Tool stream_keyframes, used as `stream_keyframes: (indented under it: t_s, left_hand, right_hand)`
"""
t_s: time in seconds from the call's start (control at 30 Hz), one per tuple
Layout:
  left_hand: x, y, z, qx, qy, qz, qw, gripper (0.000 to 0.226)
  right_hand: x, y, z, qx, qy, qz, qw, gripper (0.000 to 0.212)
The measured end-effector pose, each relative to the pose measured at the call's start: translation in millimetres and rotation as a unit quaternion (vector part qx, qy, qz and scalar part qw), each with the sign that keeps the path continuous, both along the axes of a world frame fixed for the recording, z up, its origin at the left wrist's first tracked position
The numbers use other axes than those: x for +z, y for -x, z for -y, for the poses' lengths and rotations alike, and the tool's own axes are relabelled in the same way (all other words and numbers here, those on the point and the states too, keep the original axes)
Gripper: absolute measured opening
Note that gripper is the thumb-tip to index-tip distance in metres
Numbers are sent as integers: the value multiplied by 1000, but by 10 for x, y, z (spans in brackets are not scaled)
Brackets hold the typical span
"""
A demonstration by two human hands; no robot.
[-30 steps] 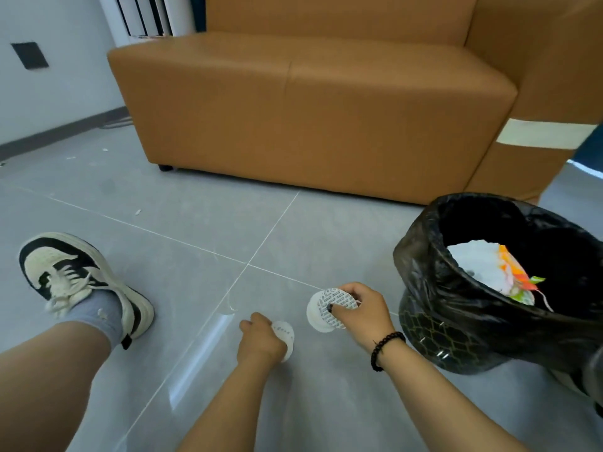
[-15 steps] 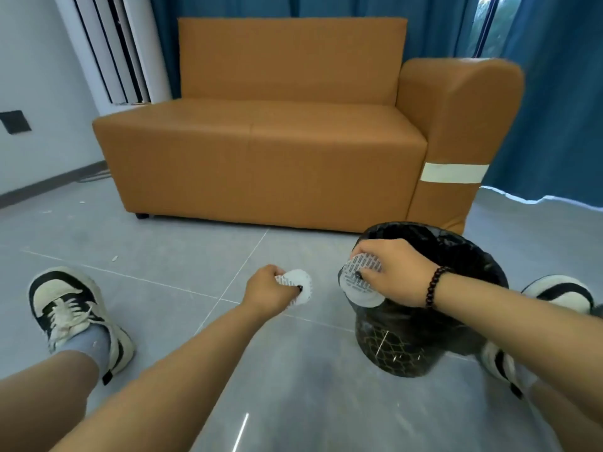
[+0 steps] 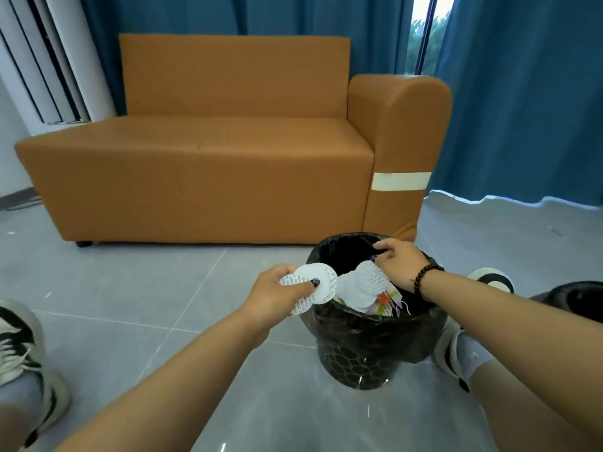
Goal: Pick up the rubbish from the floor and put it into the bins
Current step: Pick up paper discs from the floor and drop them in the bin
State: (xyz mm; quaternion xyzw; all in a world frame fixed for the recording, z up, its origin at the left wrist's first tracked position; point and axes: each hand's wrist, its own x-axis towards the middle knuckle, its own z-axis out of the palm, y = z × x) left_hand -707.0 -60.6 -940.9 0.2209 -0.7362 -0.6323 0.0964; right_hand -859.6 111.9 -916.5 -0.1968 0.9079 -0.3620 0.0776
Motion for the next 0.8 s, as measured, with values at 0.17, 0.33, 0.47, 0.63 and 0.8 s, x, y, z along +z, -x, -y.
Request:
stream_keyframes:
  t_s: [0.17,0.33,0.47,0.63,0.8]
  left_hand:
    - [-81,77,-33,13,-30,6,999,18]
    - [-42,47,-49,-9,-64,-19,998,16]
    - [-71,-12,-102,-6,-98,-40,994,18]
    - [-129,-89,-145,34,-114,-36,992,22]
    - [-92,-153,-112,47,-114,-32,992,23]
  right_hand:
    - [91,102,-20,-28,13,-71,997,26]
    - [331,-159,23,54,68,-34,996,8]
    - [260,-438,22,90,94,113,985,9]
    - [164,-563,61,110,152,233,954,14]
    - [190,-541,30,84,163,187,965,14]
